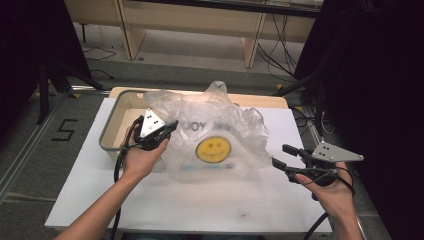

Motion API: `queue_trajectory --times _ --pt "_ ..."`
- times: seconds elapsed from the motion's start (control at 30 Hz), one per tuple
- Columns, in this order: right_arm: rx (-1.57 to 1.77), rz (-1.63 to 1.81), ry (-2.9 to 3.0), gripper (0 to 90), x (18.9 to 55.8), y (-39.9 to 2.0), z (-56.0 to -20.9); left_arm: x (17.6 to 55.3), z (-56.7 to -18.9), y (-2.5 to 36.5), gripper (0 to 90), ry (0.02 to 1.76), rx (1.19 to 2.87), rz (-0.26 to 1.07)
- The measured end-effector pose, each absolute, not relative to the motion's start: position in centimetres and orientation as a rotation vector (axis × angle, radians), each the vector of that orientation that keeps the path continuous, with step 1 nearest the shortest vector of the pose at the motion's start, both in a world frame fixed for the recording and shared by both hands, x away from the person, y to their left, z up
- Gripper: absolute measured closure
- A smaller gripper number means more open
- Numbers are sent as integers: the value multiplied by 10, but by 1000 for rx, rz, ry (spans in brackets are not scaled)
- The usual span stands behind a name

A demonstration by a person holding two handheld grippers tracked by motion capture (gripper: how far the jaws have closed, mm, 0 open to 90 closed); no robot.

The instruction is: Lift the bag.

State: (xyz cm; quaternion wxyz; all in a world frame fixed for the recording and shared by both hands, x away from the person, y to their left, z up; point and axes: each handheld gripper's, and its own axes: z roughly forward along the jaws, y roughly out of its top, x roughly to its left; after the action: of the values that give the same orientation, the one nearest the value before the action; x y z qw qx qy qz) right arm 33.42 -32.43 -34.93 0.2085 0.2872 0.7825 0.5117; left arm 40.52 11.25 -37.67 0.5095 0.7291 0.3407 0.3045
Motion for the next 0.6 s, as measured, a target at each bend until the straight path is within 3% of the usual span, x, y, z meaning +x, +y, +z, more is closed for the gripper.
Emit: queue_trajectory --times 0.27,0.33,0.5,0.53,0.6 --pt "732 1420 2222 340 340 -297 -358 404 -377 111 888 807 1764 736" --pt "743 1392 2207 429 344 -291 -360 404 -378 110 888 805 1766 737" --pt "797 1408 2136 822 351 -289 -357 404 -378 110 888 797 1770 737" --pt "803 1414 2123 878 351 -289 -356 404 -377 110 888 797 1770 734" --pt "811 1427 2105 900 350 -291 -353 403 -377 109 888 797 1761 726"
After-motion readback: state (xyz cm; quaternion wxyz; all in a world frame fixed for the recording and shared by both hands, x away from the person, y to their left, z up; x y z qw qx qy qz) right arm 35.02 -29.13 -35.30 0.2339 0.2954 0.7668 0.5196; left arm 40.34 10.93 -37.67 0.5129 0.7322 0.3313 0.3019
